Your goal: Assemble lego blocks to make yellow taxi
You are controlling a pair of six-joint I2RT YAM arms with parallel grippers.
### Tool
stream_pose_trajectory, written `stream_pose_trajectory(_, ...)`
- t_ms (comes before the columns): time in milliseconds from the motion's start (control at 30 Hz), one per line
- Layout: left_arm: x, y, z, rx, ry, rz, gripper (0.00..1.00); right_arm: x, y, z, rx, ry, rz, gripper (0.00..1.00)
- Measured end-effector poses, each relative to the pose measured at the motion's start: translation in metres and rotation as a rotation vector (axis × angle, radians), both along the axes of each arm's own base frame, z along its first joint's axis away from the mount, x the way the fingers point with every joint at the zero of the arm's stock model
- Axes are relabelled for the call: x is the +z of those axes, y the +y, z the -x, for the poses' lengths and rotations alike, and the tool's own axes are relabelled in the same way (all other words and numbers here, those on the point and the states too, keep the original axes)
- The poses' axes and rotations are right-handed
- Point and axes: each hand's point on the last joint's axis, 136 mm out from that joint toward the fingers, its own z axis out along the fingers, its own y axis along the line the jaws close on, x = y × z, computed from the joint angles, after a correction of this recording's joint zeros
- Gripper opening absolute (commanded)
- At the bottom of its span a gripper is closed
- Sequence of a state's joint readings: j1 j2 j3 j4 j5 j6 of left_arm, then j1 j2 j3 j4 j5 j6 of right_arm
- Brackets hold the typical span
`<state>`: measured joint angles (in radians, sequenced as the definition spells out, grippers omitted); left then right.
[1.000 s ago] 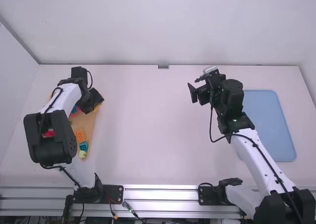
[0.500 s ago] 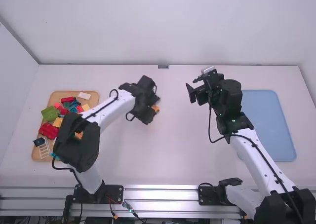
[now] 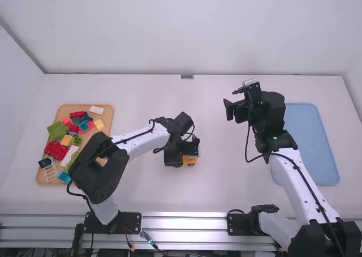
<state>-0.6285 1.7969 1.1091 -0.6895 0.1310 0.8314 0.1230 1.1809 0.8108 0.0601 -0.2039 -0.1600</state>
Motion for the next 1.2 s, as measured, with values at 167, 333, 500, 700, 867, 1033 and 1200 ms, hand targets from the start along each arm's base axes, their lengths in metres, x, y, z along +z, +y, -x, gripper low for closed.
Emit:
stream_pose_trajectory(167, -0.016, -0.001, -0.001, -0.033, -0.038, 0.023, 0.2, 0.005, 0.005, 0.006, 0.015, -0.007, -0.002, 0.99)
stream_pose_trajectory(333, -0.025, 0.002, 0.0, -0.041, -0.056, 0.025, 0.99, 0.007, 0.014, 0.009, 0.041, -0.011, 0.0, 0.99)
stream_pose_trajectory(500, -0.026, 0.006, 0.002, -0.042, -0.051, 0.004, 0.99, 0.009, 0.019, 0.011, 0.055, -0.02, -0.001, 0.99)
stream_pose_trajectory(700, -0.001, 0.005, -0.002, -0.03, -0.021, 0.006, 0.99, 0.009, 0.02, 0.011, 0.058, -0.021, 0.001, 0.99)
stream_pose_trajectory(867, 0.044, 0.019, -0.018, 0.064, -0.001, -0.011, 0.99, 0.01, 0.02, 0.011, 0.057, -0.021, -0.002, 0.99)
stream_pose_trajectory(1033, 0.077, 0.044, -0.059, 0.326, -0.068, -0.01, 0.99, 0.01, 0.02, 0.011, 0.058, -0.023, 0.0, 0.99)
stream_pose_trajectory(1200, 0.086, 0.11, -0.103, 0.701, -0.164, -0.061, 0.99, 0.011, 0.02, 0.01, 0.057, -0.025, -0.002, 0.99)
